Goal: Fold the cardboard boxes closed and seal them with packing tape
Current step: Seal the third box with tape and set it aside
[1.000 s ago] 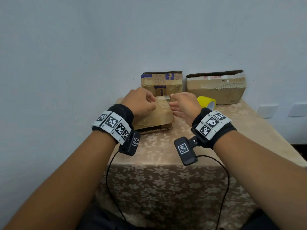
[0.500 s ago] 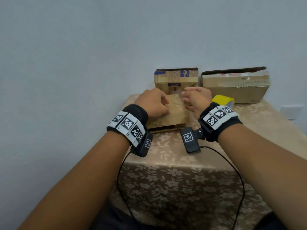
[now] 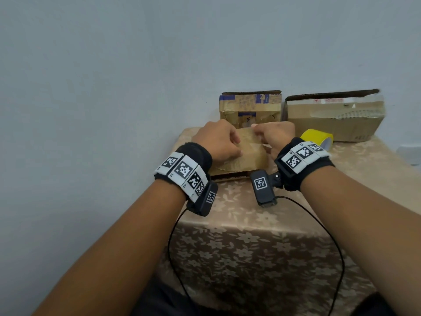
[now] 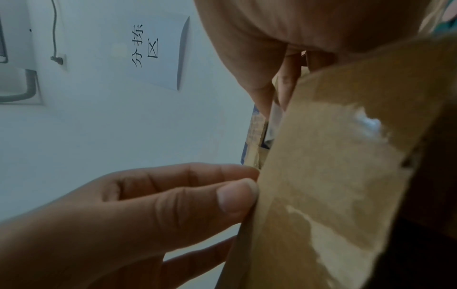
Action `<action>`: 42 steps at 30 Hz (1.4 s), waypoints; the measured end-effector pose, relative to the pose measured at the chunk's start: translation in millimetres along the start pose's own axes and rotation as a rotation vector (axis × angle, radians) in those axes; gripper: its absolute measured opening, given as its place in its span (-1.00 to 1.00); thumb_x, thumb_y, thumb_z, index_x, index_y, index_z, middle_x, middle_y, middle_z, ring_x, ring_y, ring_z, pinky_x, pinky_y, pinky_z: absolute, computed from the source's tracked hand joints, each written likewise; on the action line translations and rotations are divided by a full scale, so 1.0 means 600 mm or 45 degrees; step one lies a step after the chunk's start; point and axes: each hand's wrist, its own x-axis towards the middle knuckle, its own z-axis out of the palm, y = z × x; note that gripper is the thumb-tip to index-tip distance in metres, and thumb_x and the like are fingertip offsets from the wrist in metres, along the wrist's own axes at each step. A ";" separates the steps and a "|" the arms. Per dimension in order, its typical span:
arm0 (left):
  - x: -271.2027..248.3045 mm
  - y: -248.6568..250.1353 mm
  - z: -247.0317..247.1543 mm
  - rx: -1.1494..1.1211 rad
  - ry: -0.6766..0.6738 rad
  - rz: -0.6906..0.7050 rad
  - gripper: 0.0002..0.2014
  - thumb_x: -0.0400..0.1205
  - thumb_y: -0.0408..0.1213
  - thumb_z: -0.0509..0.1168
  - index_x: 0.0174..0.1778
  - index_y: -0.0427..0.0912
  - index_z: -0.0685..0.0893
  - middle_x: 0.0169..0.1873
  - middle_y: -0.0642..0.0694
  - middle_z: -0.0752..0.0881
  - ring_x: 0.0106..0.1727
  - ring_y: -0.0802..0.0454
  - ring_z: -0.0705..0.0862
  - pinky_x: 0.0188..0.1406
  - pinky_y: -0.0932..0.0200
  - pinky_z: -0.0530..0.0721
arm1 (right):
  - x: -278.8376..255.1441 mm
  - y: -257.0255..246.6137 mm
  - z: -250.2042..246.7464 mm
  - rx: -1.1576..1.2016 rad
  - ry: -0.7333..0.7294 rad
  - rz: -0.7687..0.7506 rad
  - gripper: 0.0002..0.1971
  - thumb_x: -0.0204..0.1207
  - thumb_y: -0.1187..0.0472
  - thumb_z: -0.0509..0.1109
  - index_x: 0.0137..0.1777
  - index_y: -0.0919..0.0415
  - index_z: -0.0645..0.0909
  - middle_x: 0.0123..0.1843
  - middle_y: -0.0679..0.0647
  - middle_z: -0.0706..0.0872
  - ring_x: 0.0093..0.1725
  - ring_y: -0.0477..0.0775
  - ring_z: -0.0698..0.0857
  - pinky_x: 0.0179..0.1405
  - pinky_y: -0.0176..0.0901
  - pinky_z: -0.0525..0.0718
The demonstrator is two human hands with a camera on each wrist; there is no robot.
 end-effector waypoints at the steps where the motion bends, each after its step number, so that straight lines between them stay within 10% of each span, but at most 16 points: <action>1: 0.000 0.000 0.000 0.007 0.002 0.002 -0.75 0.52 -0.03 0.60 0.07 0.05 0.81 0.03 0.07 0.77 0.09 0.05 0.72 0.23 -0.02 0.73 | 0.005 0.003 0.002 -0.009 0.009 -0.015 -0.92 0.44 0.33 0.66 -0.09 0.29 0.85 -0.24 0.08 0.82 -0.21 0.03 0.78 -0.23 -0.11 0.79; 8: -0.001 -0.003 -0.006 0.191 -0.112 0.019 -0.70 0.50 0.11 0.58 -0.02 0.00 0.78 0.00 -0.04 0.80 0.04 -0.01 0.72 0.16 -0.01 0.71 | 0.000 -0.005 0.012 -0.108 -0.016 -0.194 -0.91 0.49 0.23 0.60 -0.23 0.09 0.83 -0.14 0.07 0.86 -0.02 0.09 0.81 -0.08 -0.03 0.77; 13: 0.001 -0.004 -0.009 0.248 -0.093 0.045 -0.54 0.59 -0.01 0.53 0.40 -0.04 0.74 0.26 -0.08 0.78 0.22 -0.07 0.70 0.11 0.12 0.58 | -0.022 -0.027 0.016 -0.085 -0.106 -0.355 -0.94 0.59 0.26 0.52 -0.11 0.12 0.76 -0.07 0.08 0.90 -0.01 0.06 0.87 0.08 0.01 0.81; 21: -0.002 -0.004 -0.008 0.277 -0.157 0.062 -0.42 0.54 0.00 0.57 0.45 -0.13 0.68 0.32 -0.11 0.72 0.32 -0.12 0.66 0.17 0.10 0.55 | -0.076 -0.084 -0.006 0.229 -0.182 -0.418 -0.92 0.73 0.32 0.35 0.12 0.14 0.56 -0.05 0.23 0.79 -0.35 0.13 0.79 -0.30 0.03 0.85; 26: -0.006 -0.017 -0.009 0.323 -0.214 0.151 -0.08 0.45 0.02 0.64 0.70 -0.05 0.39 0.62 -0.09 0.43 0.61 -0.12 0.41 0.57 -0.01 0.38 | -0.072 -0.055 -0.026 0.094 -0.162 -0.305 -0.69 0.57 0.49 0.42 0.12 0.08 0.53 0.05 0.22 0.82 -0.27 0.10 0.81 -0.29 -0.12 0.80; 31: 0.007 -0.036 -0.014 0.275 -0.210 0.036 -0.13 0.55 0.16 0.51 0.73 0.01 0.31 0.68 -0.12 0.32 0.65 -0.16 0.34 0.62 -0.08 0.30 | -0.067 -0.034 -0.030 0.049 -0.193 -0.156 -0.63 0.60 0.42 0.39 0.31 0.05 0.50 0.17 0.22 0.79 -0.13 0.11 0.81 -0.09 0.09 0.67; 37: 0.006 -0.048 0.006 0.491 -0.464 -0.013 0.36 0.25 0.31 0.64 0.79 0.19 -0.14 0.80 -0.05 -0.08 0.78 -0.26 -0.07 0.73 -0.33 0.10 | -0.066 -0.037 -0.028 0.124 -0.231 -0.066 -0.60 0.60 0.40 0.37 0.36 0.04 0.48 0.22 0.13 0.76 0.02 0.07 0.88 -0.13 0.05 0.70; 40: 0.008 -0.054 0.013 0.495 -0.332 0.041 0.25 0.35 0.09 0.68 0.80 0.17 -0.05 0.78 -0.09 0.07 0.75 -0.22 0.13 0.69 -0.24 0.27 | -0.065 -0.038 -0.031 0.172 -0.253 -0.080 -0.60 0.61 0.41 0.35 0.35 0.03 0.46 0.22 0.14 0.77 -0.03 0.03 0.87 -0.38 -0.12 0.60; 42: 0.011 -0.058 0.008 0.449 -0.196 0.111 0.03 0.47 -0.04 0.60 0.78 0.10 0.13 0.71 -0.10 0.30 0.67 -0.15 0.33 0.63 -0.06 0.35 | -0.064 -0.040 -0.033 0.209 -0.269 -0.105 -0.59 0.63 0.41 0.35 0.38 0.02 0.44 0.19 0.08 0.77 0.08 0.07 0.87 -0.20 0.00 0.65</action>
